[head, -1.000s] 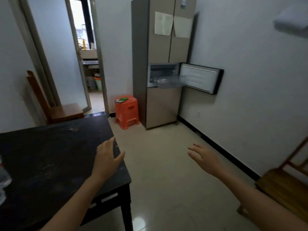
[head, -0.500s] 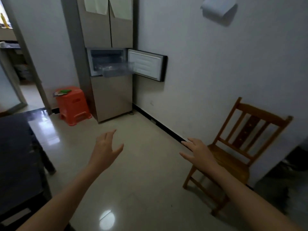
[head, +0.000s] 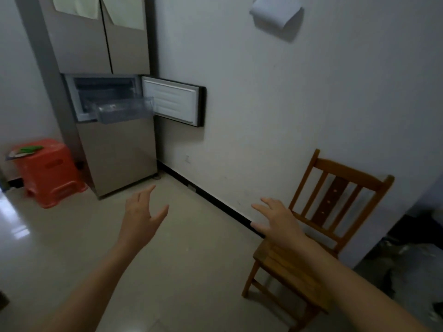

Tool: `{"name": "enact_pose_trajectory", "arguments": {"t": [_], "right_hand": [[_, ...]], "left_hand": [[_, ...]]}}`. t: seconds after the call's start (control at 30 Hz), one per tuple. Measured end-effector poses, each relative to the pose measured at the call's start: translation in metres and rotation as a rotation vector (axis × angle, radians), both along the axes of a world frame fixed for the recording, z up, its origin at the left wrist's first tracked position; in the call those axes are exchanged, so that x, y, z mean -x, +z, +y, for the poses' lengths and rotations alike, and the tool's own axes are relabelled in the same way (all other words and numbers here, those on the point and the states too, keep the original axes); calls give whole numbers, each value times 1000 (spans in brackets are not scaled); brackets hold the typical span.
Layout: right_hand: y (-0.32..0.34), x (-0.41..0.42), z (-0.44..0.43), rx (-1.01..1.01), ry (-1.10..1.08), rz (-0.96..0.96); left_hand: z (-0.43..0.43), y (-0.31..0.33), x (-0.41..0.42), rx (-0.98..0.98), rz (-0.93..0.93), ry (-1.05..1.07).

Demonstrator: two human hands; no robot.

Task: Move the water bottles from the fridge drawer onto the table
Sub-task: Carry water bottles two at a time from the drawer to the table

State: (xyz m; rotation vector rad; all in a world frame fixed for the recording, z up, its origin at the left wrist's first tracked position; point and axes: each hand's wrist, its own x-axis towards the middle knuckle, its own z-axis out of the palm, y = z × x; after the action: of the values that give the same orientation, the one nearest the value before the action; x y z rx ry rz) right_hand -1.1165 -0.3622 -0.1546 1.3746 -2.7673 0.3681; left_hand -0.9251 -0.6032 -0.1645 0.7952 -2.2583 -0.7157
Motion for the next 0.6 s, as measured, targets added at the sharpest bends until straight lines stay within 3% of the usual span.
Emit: {"name": "enact_pose_trajectory", "arguments": {"t": [0.17, 0.6], "right_hand": [[11, 75, -35, -174, 43, 87], [1, 203, -97, -73, -2, -11]], "left_hand": [[-31, -1, 75, -30, 66, -16], [-96, -2, 189, 11, 28, -18]]}}
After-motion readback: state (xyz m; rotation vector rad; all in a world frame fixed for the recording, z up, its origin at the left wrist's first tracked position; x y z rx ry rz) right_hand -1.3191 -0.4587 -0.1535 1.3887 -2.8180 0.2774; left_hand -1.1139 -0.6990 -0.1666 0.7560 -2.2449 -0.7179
